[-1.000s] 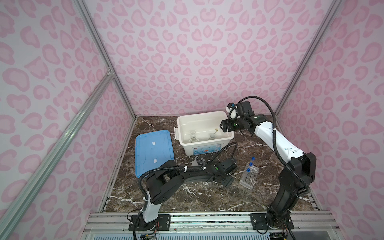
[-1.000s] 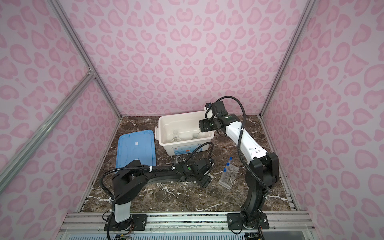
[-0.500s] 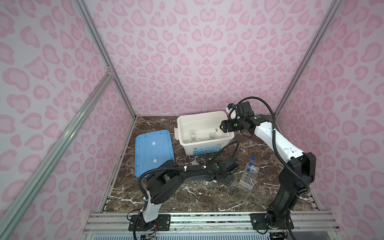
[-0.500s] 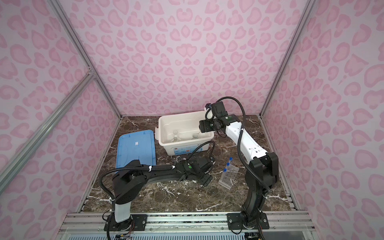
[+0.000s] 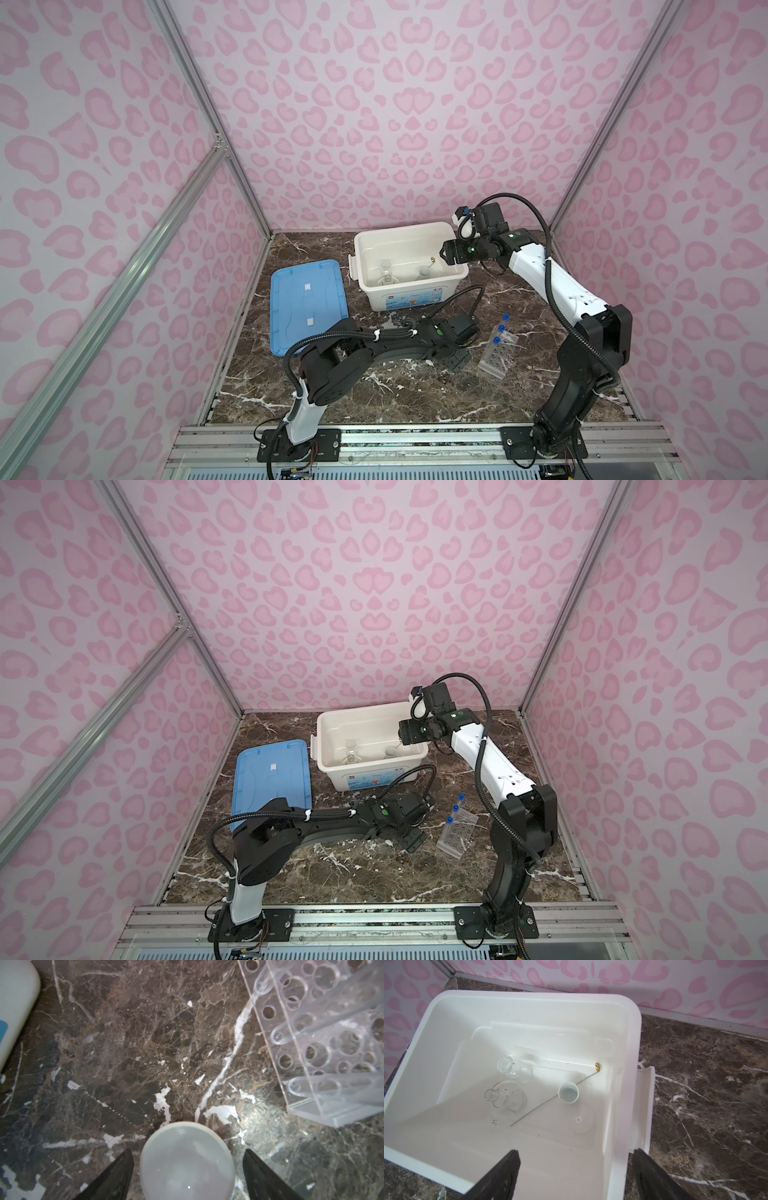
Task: Organize the chemistry lab equipment
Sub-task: 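Lift the white bowl with the left gripper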
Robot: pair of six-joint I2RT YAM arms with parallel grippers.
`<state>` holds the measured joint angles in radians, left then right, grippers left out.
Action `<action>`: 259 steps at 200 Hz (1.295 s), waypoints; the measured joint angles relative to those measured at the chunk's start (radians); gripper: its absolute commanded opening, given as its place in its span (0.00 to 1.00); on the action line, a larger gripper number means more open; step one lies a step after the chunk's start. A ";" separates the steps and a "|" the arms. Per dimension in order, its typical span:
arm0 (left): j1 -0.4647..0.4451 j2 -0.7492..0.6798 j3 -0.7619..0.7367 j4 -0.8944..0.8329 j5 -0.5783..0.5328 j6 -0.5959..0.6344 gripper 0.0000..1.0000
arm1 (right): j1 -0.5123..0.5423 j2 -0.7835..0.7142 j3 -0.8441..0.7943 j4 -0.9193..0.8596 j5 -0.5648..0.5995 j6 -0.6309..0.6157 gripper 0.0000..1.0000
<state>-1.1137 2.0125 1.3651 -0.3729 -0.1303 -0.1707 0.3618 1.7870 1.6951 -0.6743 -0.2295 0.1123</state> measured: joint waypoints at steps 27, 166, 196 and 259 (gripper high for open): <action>0.003 0.013 0.010 -0.007 0.002 0.000 0.80 | -0.002 -0.002 -0.003 0.002 -0.001 0.000 0.87; 0.006 0.034 0.025 -0.028 0.002 0.000 0.66 | -0.005 -0.016 -0.018 0.011 -0.007 0.000 0.87; 0.006 0.034 0.025 -0.029 0.002 0.000 0.65 | -0.006 -0.017 -0.018 0.016 -0.007 0.000 0.87; 0.006 0.019 0.025 -0.045 -0.002 -0.001 0.63 | -0.007 -0.023 -0.021 0.022 -0.008 0.001 0.87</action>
<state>-1.1080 2.0315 1.3903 -0.4179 -0.1318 -0.1719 0.3550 1.7638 1.6741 -0.6525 -0.2371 0.1131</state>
